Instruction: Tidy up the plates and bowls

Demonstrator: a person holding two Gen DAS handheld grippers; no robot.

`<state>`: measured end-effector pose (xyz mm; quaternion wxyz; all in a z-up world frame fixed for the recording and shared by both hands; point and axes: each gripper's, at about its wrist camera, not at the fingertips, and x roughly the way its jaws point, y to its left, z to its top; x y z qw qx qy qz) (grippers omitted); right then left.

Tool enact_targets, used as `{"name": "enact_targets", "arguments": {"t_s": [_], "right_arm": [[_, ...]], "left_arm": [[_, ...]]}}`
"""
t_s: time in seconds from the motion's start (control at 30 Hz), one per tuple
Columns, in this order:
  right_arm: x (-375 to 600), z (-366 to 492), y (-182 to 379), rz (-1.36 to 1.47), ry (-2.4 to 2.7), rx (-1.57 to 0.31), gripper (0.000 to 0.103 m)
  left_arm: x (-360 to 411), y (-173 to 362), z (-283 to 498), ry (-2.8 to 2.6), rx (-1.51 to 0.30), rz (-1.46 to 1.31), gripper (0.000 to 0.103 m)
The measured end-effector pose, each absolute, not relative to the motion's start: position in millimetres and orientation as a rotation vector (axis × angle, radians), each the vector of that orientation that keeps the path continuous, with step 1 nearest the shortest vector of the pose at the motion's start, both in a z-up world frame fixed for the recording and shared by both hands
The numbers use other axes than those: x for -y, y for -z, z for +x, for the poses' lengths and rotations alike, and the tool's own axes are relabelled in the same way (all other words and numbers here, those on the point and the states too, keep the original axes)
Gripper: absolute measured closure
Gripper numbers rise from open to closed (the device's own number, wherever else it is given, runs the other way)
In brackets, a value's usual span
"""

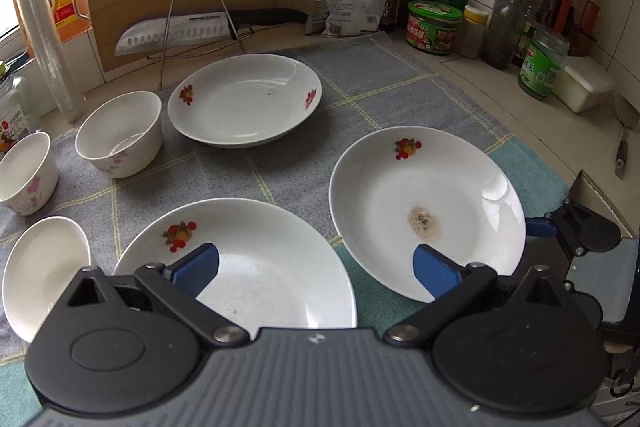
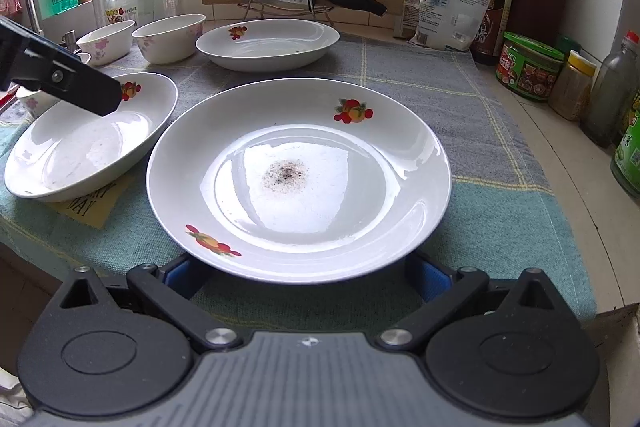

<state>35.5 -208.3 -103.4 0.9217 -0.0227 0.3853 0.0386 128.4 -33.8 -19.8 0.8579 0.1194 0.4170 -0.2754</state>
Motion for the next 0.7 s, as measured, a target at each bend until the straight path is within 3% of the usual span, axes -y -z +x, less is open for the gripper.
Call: {"name": "enact_targets", "arguments": {"t_s": [0.7], "right_arm": [[203.4, 17.4, 110.1, -0.016, -0.005, -0.693, 0.000]], "left_arm": [[115.0, 40.6, 207.7, 0.987, -0.975, 0.475, 0.001]]}}
